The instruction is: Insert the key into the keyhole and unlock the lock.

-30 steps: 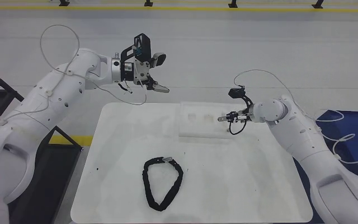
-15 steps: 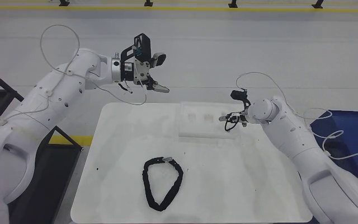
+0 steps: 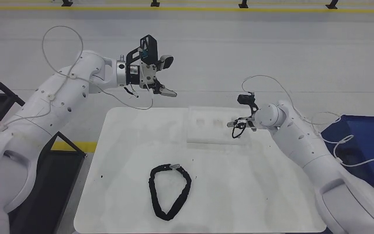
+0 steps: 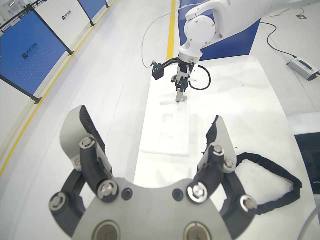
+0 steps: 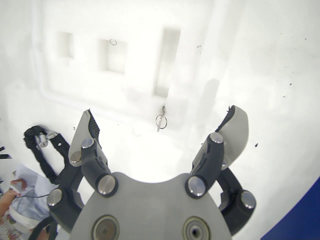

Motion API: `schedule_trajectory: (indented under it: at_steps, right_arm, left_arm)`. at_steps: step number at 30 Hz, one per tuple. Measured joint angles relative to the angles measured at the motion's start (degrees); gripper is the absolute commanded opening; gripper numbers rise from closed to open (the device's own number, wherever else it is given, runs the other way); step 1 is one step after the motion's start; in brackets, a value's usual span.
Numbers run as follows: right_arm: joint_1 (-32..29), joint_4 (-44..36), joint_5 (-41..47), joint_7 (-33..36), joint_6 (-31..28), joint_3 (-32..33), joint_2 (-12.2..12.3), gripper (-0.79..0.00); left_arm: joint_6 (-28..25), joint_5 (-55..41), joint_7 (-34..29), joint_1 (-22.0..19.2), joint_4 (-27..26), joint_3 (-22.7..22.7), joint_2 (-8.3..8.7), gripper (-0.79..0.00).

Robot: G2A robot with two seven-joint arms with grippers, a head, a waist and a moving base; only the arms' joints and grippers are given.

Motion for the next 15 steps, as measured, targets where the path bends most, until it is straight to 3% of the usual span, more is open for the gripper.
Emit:
schedule_trajectory:
  at_steps: [12, 15]
  right_arm:
    - [-4.0, -12.1, -8.2, 8.5, 8.6, -0.4, 1.2, 0.000]
    - [-4.6, -13.4, -9.9, 9.5, 9.1, -0.5, 1.3, -0.071]
  left_arm:
    - [0.0, 0.0, 0.0, 0.0, 0.0, 0.0, 0.00, 0.000]
    - [0.0, 0.0, 0.0, 0.0, 0.0, 0.0, 0.00, 0.000]
